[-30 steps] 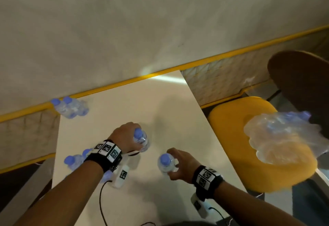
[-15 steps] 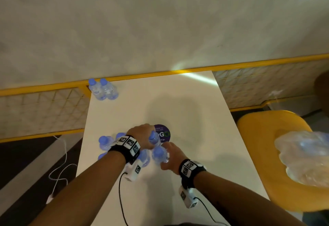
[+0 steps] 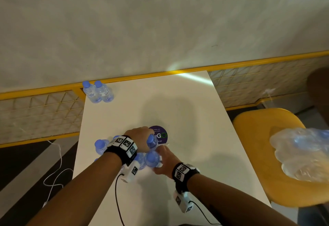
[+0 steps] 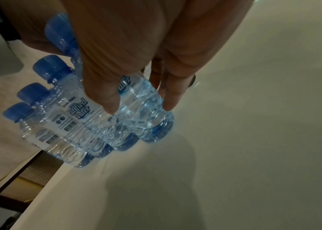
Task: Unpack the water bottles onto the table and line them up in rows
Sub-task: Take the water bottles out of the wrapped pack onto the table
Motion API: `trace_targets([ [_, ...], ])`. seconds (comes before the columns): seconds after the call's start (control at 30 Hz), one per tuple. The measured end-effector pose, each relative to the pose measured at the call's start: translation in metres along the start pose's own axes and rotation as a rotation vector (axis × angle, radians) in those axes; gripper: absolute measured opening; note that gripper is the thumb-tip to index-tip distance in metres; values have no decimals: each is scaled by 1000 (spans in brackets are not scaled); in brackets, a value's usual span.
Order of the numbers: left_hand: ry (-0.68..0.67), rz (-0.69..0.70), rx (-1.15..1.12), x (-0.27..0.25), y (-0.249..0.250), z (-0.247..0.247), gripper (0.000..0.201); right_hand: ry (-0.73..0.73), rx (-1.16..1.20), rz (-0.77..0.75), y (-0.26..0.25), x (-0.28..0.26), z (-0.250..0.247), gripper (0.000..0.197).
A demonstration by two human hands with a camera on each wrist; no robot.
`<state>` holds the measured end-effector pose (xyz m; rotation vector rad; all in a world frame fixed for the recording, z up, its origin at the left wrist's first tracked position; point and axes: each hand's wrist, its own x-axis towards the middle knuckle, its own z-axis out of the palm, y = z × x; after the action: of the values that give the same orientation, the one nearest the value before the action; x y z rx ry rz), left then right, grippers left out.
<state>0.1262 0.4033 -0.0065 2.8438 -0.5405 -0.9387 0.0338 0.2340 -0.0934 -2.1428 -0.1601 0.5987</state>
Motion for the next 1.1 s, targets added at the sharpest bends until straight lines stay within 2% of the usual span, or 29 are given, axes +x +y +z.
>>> trace_targets([
  [0.1, -20, -4, -7, -3, 2, -4, 82, -4, -17, -4, 4, -3, -9, 75],
  [0.17, -26, -5, 10, -7, 12, -12, 92, 10, -13, -18, 13, -12, -22, 62],
  [0.27, 10, 47, 56, -11, 46, -29, 81, 63, 26, 0, 38, -40, -54, 32],
  [0.4, 62, 187, 56, -7, 129, -49, 66, 210, 43, 88, 83, -104, -114, 18],
  [0.47, 55, 273, -39, 2, 178, -47, 57, 304, 49, 189, 113, -144, -144, 16],
  [0.53, 13, 356, -153, 15, 231, -36, 49, 458, 89, 299, 148, -185, -173, 12],
  [0.67, -143, 472, -194, 43, 334, -3, 43, 758, 181, 505, 219, -255, -222, 15],
  [0.73, -205, 513, -202, 55, 382, 16, 40, 875, 259, 543, 256, -282, -244, 7],
  [0.87, -342, 541, -238, 69, 470, 63, 43, 1090, 422, 615, 302, -310, -291, 10],
  [1.0, -423, 432, -391, 87, 540, 104, 63, 1081, 497, 695, 334, -305, -336, 15],
  [1.07, -367, 371, -501, 94, 565, 112, 66, 1033, 557, 710, 348, -296, -350, 29],
  [1.1, -319, 357, -562, 98, 576, 112, 61, 1004, 558, 723, 354, -289, -357, 35],
])
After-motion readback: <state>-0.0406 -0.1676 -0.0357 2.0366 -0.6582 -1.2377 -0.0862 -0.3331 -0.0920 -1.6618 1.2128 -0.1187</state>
